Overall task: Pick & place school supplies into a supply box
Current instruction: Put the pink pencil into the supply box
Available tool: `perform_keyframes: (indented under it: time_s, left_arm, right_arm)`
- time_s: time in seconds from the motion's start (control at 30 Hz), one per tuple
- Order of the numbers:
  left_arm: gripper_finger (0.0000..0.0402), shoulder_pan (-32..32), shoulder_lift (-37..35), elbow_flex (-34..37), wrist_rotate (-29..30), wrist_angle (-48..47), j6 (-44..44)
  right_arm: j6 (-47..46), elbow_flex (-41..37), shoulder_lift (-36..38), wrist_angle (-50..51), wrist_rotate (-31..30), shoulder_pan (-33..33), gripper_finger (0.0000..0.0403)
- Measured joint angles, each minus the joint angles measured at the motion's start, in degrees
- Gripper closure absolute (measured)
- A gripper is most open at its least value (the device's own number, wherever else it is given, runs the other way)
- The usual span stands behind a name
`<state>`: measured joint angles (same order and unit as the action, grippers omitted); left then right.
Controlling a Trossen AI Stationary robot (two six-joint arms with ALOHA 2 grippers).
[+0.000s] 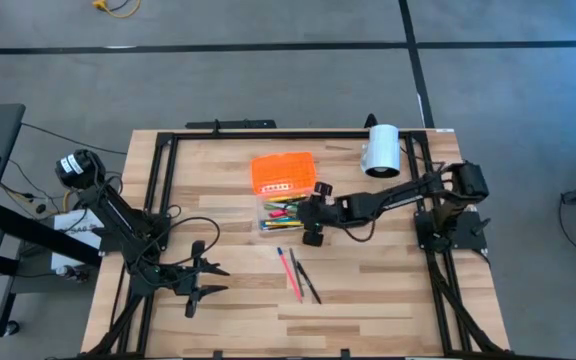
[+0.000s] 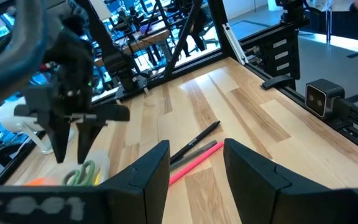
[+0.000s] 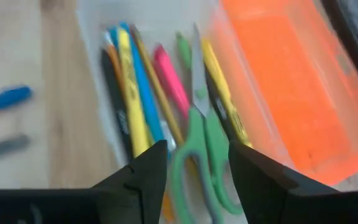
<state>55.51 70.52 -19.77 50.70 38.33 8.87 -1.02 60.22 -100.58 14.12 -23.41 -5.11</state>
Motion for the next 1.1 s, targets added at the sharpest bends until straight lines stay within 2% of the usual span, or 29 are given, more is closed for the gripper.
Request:
perform_keyframes:
  time_s: [0.23,0.37,0.53,0.7,0.83,0.97,1.1]
  left_arm:
    - [0.0258,-0.67,0.00,0.04,-4.97,-0.94,-4.36]
    - [0.0258,-3.96,1.63,0.04,-7.33,-0.94,-6.51]
    - [0.0258,-12.14,11.02,-1.04,-15.08,6.00,-4.69]
    - [0.0258,-19.76,22.95,-9.43,-23.98,6.28,0.36]
    - [0.0258,-23.43,30.67,-17.93,-29.54,-0.06,4.43]
    - [0.0258,-25.86,35.86,-26.63,-29.68,-13.73,5.37]
    - [0.0258,-28.21,38.66,-33.99,-31.90,-25.25,6.22]
  right_arm:
    - [-1.54,1.10,3.57,0.80,-2.89,-8.07,0.0253]
    - [-5.33,0.99,3.65,1.77,-6.83,-14.43,0.0262]
    - [-9.59,0.46,2.73,2.34,-14.12,-21.97,0.0271]
    - [-12.49,0.44,2.76,2.01,-24.55,-28.41,0.0276]
    - [-13.77,0.44,2.76,2.13,-31.33,-32.80,0.0275]
    - [-14.01,0.41,2.78,2.64,-33.53,-35.78,0.0276]
    - [-13.97,0.40,2.78,3.51,-38.48,-38.07,0.0279]
